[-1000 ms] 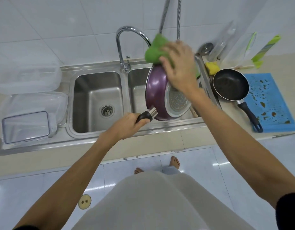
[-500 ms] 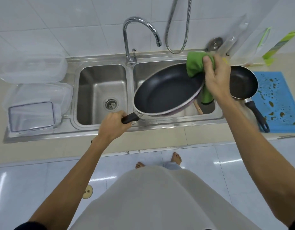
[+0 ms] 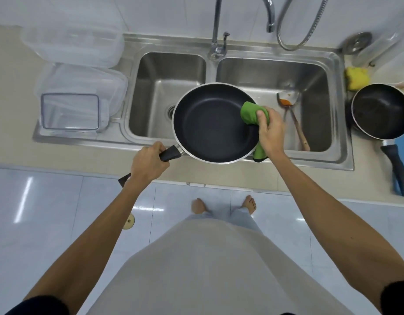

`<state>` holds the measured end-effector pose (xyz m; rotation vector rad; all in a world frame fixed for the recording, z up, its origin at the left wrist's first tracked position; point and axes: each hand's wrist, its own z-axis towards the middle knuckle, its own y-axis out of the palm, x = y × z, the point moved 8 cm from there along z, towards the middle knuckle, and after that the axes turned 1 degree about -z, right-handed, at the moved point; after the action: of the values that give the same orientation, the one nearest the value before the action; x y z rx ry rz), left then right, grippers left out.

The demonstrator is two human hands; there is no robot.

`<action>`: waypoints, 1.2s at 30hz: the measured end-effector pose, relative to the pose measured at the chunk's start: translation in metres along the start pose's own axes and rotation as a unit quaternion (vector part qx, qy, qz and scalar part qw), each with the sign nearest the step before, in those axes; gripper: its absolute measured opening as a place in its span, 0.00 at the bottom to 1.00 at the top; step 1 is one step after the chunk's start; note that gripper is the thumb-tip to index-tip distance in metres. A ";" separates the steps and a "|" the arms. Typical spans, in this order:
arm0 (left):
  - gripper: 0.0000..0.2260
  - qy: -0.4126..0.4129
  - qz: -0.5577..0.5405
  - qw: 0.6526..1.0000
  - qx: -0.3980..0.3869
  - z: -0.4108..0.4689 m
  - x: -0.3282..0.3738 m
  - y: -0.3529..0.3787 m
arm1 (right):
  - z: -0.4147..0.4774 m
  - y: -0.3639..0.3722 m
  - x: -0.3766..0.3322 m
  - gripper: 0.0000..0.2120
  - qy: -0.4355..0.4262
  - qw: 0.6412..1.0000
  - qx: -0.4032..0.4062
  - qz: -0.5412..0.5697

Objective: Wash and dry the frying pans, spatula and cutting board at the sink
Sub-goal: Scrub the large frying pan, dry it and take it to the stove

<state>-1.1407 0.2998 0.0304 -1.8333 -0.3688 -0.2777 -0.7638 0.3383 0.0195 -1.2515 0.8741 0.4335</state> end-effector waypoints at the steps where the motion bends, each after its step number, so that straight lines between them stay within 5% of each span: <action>1: 0.10 -0.003 0.004 1.000 -0.002 0.001 -0.004 0.002 | 0.000 0.005 0.002 0.17 0.001 1.000 -0.001 -0.002; 20: 0.13 0.015 0.002 0.999 -0.048 0.014 -0.024 0.034 | -0.011 0.026 0.026 0.18 0.020 1.000 0.014 0.005; 30: 0.11 0.007 -0.072 0.974 -0.214 0.020 -0.020 0.049 | 0.010 0.033 -0.032 0.23 0.035 0.986 0.105 -0.126; 32: 0.12 0.008 -0.085 0.971 -0.222 0.018 -0.019 0.045 | 0.016 0.064 -0.048 0.27 0.002 0.986 0.023 -0.166; 36: 0.12 0.020 -0.053 0.965 -0.254 0.012 -0.015 0.044 | 0.008 0.130 -0.029 0.33 -0.065 0.920 -0.182 -0.342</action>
<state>-1.1371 0.2981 -0.0175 -2.3095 -0.3935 -0.5206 -0.8724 0.3888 -0.0402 -1.7510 0.2008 0.1067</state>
